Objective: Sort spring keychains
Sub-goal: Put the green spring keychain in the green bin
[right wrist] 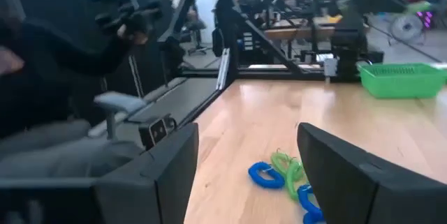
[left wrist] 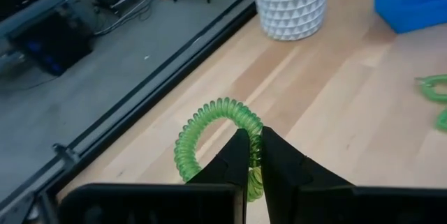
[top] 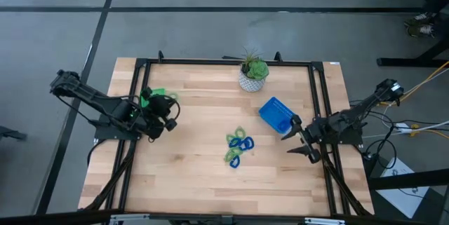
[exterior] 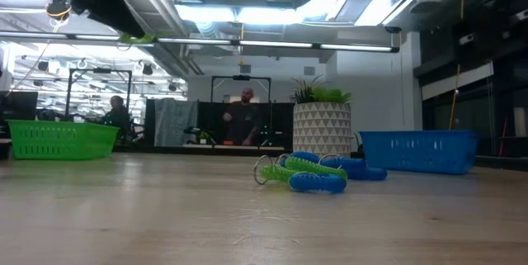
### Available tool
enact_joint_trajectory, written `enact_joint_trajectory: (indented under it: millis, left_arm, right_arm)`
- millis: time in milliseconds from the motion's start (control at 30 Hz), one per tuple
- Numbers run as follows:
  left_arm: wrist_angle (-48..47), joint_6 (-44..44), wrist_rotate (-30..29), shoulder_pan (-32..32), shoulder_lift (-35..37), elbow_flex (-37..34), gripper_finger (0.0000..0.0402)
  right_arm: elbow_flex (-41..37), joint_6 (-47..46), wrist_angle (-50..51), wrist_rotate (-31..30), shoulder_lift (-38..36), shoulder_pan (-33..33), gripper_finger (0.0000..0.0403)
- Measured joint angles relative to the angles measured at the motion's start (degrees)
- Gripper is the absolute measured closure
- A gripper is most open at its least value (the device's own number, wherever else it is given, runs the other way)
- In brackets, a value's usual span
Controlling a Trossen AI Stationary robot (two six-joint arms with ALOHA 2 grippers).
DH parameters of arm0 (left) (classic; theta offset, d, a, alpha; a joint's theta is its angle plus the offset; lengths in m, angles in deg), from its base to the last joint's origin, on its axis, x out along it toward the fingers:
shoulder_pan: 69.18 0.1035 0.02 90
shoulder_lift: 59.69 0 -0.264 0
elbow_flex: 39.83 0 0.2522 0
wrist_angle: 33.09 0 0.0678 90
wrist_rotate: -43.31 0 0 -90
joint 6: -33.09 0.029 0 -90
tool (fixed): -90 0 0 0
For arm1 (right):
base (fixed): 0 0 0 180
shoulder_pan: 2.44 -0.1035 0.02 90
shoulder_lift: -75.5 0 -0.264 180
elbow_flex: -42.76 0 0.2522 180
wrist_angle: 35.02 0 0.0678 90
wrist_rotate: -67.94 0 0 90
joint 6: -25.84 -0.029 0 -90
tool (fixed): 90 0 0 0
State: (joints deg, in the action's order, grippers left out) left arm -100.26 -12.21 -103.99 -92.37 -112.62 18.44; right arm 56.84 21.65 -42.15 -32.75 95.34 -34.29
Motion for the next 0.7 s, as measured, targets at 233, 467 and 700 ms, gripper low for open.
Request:
enact_joint_trajectory:
  millis: [233,467,700]
  left_arm:
    - [-7.95,-7.25,0.52,0.58,0.82,0.00,0.0385]
    - [-14.54,-13.51,2.65,0.58,0.77,0.00,0.0385]
    - [-15.60,-14.09,3.15,0.56,0.77,-0.01,0.0384]
  right_arm:
    - [0.00,6.50,9.54,1.19,-6.70,0.01,0.0161]
    - [0.00,9.29,18.76,3.85,-16.27,0.03,0.0161]
    - [0.11,13.10,19.12,6.81,-19.74,0.10,0.0161]
